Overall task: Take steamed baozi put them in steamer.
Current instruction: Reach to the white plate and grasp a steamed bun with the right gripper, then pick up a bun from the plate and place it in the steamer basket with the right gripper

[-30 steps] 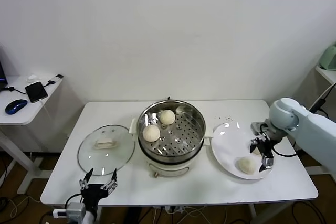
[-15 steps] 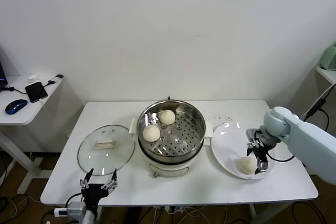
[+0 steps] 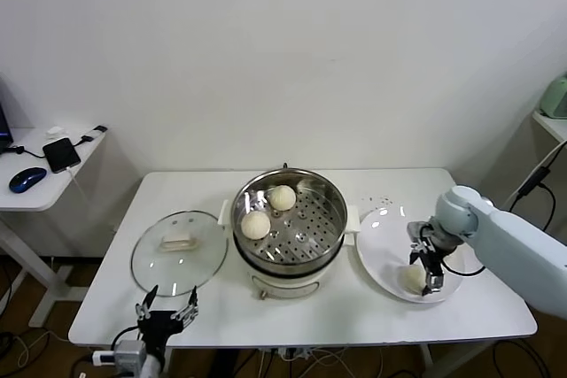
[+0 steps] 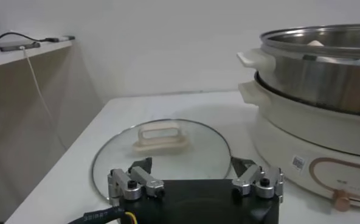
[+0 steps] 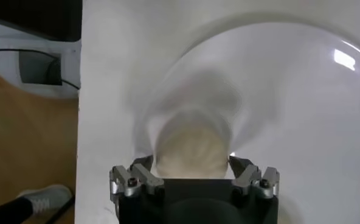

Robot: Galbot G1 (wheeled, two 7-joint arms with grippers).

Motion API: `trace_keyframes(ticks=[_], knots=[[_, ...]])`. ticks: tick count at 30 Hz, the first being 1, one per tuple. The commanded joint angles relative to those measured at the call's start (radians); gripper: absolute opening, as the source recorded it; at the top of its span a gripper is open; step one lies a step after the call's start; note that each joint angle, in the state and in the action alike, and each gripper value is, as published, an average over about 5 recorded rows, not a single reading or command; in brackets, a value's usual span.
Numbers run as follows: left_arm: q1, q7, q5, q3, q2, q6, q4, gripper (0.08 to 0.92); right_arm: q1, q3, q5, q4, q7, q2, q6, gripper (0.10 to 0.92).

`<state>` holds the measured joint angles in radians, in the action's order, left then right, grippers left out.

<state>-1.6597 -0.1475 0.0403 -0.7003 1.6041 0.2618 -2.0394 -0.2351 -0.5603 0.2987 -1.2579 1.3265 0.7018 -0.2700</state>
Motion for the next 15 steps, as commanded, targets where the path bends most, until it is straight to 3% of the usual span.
trace_keyframes(ticks=[1, 15], knots=[[0.0, 0.0, 0.001, 0.0, 0.0, 0.0, 0.001, 0.823, -0.006, 0.004, 0.005, 0.008, -0.006, 0.01, 0.001, 0.819], [0.006, 0.001, 0.002, 0.003, 0.001, 0.001, 0.007, 0.823, 0.034, 0.004, -0.008, 0.002, 0.006, -0.015, -0.004, 0.527]])
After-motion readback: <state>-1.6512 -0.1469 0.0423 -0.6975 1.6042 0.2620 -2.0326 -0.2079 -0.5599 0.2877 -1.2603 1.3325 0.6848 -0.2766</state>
